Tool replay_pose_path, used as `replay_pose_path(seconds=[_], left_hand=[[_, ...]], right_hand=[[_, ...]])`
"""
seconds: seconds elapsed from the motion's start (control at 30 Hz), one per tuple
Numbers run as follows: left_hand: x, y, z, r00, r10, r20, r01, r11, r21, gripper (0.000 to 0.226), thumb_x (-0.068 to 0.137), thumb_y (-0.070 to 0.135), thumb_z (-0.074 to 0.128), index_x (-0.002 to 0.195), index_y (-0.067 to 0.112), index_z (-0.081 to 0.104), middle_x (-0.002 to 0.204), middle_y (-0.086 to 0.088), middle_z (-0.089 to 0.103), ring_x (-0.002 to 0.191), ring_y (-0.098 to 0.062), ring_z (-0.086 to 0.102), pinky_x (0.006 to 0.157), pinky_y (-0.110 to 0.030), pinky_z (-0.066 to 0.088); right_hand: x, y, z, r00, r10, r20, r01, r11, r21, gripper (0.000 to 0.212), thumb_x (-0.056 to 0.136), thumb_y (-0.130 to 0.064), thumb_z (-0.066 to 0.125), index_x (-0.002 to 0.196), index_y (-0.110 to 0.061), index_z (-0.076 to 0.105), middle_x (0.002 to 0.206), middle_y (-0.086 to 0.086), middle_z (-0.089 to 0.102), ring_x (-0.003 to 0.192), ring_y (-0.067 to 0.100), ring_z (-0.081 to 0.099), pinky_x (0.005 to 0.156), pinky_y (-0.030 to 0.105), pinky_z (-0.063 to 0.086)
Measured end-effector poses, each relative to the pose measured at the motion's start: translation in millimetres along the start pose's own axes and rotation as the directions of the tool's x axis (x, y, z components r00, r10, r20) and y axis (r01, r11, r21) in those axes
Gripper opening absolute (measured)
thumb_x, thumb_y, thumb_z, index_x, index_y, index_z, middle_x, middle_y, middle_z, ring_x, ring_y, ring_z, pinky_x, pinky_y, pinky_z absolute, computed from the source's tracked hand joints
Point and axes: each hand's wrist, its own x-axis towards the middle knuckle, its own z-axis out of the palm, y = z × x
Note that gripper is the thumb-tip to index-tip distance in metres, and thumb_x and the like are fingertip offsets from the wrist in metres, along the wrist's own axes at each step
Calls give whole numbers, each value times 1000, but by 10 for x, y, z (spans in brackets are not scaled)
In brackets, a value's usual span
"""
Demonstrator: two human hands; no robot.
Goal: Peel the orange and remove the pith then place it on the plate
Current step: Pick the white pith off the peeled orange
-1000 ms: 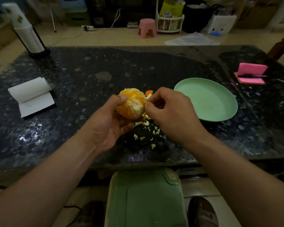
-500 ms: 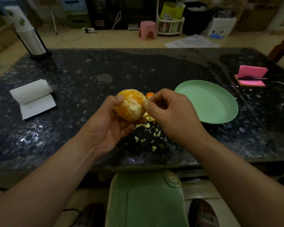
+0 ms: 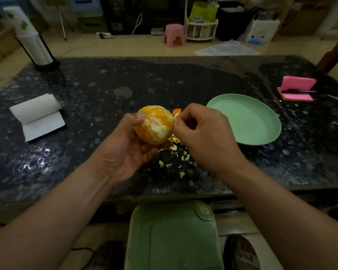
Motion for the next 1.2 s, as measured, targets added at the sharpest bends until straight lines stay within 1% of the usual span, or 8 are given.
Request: replay_pose_path(seconds=[0.23, 0.4, 0.57, 0.67, 0.73, 0.8, 1.03, 1.2], left_hand=[[18, 30, -32, 1000, 26, -5, -27, 999, -40, 56, 97, 45, 57, 144, 14, 62, 131, -16, 71, 103, -31, 73, 64, -25, 59], [0, 38, -6, 999, 31, -21, -32, 999, -12, 63, 87, 46, 63, 143, 15, 62, 132, -16, 72, 106, -33, 73, 64, -24, 59], [-8, 13, 32, 992, 87, -94, -81, 994, 72, 56, 83, 43, 66, 132, 15, 68, 125, -14, 76, 103, -27, 73, 63, -25, 59], [-2, -18, 72, 982, 127, -143, -109, 986, 123, 47, 85, 39, 75, 124, 14, 70, 116, -11, 78, 98, -25, 74, 63, -25, 59], [-7, -29, 93, 978, 133, -164, -110, 984, 139, 44, 87, 39, 70, 123, 14, 70, 113, -10, 77, 98, -25, 72, 62, -25, 58], [-19, -28, 90, 981, 126, -150, -107, 986, 131, 42, 90, 38, 64, 124, 14, 70, 116, -11, 76, 98, -25, 72, 64, -25, 58], [-30, 29, 7, 998, 50, -40, -49, 998, 26, 62, 88, 47, 61, 141, 16, 63, 132, -16, 73, 102, -30, 73, 64, -25, 57], [-35, 32, -26, 999, 40, 13, -40, 999, -9, 53, 95, 46, 54, 139, 19, 66, 141, -20, 67, 102, -31, 71, 64, -25, 56]], right_hand=[[-9, -21, -44, 998, 12, 69, -16, 998, 57, 6, 100, -22, 71, 97, -23, 76, 80, -15, 71, 76, -1, 67, 64, 10, 47], [-9, -17, -41, 998, 10, 60, -11, 1000, 12, 6, 100, -26, 73, 95, -24, 75, 80, -14, 71, 76, 0, 66, 63, 11, 47], [-42, 11, 23, 994, -110, 22, 112, 968, -223, 8, 99, -25, 71, 93, -20, 72, 78, -9, 69, 70, 10, 63, 64, 36, 55], [-49, 9, 77, 985, -171, -6, 156, 911, -382, 12, 96, -24, 68, 85, -19, 66, 72, -5, 63, 64, 17, 56, 57, 36, 46], [-46, -4, 98, 980, -196, -43, 162, 898, -410, 15, 92, -21, 68, 79, -19, 60, 69, -5, 57, 60, 18, 51, 53, 33, 40], [-38, -11, 102, 980, -190, -64, 150, 908, -390, 17, 90, -22, 68, 77, -22, 56, 67, -7, 54, 60, 14, 49, 51, 31, 36], [9, 63, 59, 999, -38, -6, 38, 994, -107, 13, 94, -26, 70, 82, -26, 65, 72, -9, 64, 67, 11, 61, 60, 36, 52], [30, 85, 54, 999, 29, 30, -27, 998, -61, 11, 100, -22, 66, 93, -27, 72, 73, -13, 66, 64, 5, 59, 57, 17, 41]])
